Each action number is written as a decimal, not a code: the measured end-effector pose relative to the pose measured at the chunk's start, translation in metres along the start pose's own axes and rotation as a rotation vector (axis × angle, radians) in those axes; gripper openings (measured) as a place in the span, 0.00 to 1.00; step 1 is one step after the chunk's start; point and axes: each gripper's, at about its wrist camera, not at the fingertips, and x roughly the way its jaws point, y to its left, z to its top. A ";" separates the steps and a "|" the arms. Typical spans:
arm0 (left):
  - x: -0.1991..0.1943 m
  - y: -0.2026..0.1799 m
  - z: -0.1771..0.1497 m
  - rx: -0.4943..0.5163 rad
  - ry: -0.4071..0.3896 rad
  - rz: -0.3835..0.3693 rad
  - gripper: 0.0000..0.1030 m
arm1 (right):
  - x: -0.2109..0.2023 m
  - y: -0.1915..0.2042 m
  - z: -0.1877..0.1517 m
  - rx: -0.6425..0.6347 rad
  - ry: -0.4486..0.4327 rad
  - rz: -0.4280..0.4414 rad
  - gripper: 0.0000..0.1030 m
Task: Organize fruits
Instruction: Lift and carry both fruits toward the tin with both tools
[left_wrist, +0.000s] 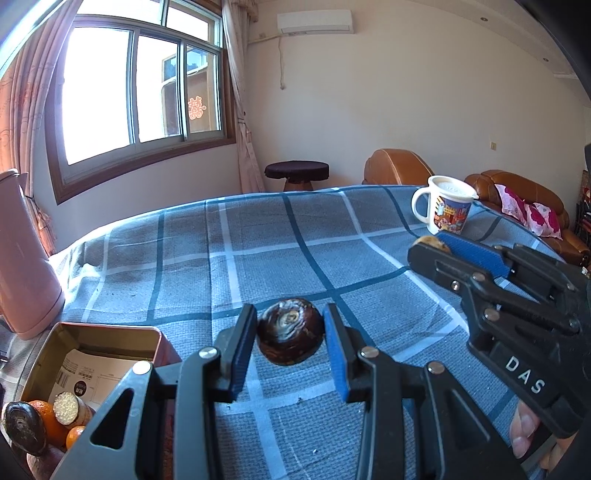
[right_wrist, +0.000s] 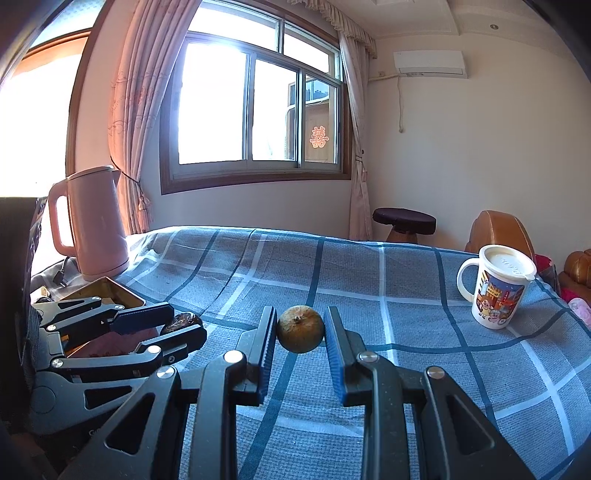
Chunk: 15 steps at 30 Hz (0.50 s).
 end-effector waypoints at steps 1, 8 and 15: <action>-0.001 0.000 0.000 -0.001 -0.004 0.001 0.37 | -0.001 0.000 0.000 -0.001 -0.004 0.000 0.27; -0.005 0.001 -0.001 -0.007 -0.026 0.007 0.37 | -0.007 0.001 -0.001 -0.002 -0.025 0.000 0.27; -0.010 0.004 -0.001 -0.017 -0.048 0.012 0.37 | -0.010 0.000 -0.002 -0.001 -0.039 0.002 0.27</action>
